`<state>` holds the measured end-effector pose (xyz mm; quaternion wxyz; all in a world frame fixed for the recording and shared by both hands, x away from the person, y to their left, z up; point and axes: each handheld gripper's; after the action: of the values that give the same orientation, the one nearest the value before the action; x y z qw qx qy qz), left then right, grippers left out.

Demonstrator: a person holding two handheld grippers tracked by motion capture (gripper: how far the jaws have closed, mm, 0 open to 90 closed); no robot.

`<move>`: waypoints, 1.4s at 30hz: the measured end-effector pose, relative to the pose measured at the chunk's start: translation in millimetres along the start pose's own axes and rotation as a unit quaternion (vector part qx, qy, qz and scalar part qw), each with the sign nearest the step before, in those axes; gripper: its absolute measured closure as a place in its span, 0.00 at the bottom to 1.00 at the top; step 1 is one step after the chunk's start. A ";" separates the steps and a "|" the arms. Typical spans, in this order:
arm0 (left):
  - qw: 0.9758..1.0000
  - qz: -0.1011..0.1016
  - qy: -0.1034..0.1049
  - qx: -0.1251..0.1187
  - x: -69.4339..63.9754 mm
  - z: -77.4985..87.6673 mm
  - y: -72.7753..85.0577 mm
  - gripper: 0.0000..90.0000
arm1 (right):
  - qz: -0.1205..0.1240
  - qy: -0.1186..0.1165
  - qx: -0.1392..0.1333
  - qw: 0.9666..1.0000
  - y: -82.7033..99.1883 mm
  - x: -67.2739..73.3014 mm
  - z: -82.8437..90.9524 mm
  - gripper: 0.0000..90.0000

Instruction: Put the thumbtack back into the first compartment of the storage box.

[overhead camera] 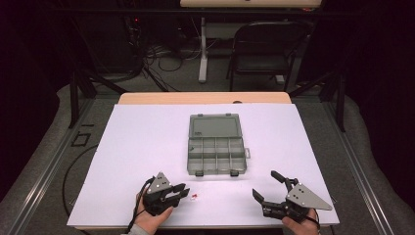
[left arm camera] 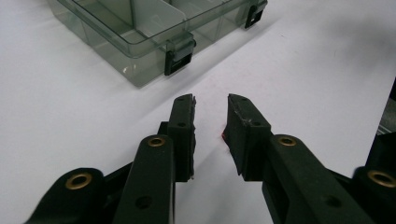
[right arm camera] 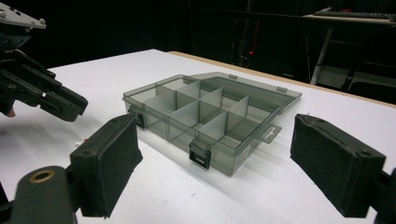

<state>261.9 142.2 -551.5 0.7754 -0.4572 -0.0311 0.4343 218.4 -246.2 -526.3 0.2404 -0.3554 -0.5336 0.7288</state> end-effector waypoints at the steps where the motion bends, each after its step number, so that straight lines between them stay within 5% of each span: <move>1: 1.000 -0.004 0.001 0.005 -1.1 -1.1 0.2 0.82 | 0.000 0.000 0.000 1.000 0.0 0.0 -0.1 0.16; 25: 0.998 -0.018 0.020 0.061 -7.1 -21.5 7.4 0.88 | 0.000 -0.003 0.002 1.000 -0.2 0.0 0.1 0.16; 42: 0.998 -0.030 0.012 0.060 -8.8 -22.6 8.4 0.95 | -0.001 -0.004 0.003 1.000 -0.2 0.4 -0.1 0.16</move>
<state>261.1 122.2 -567.7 0.8146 -0.4137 -0.0098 0.4063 218.2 -245.8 -526.2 0.2400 -0.3508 -0.5332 0.7315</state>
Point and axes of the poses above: each handheld gripper's, and its own axes: z roughly backward along the jaws, y roughly out of its underside, x roughly to its left, and after that the axes turned 14 degrees about z, right-handed
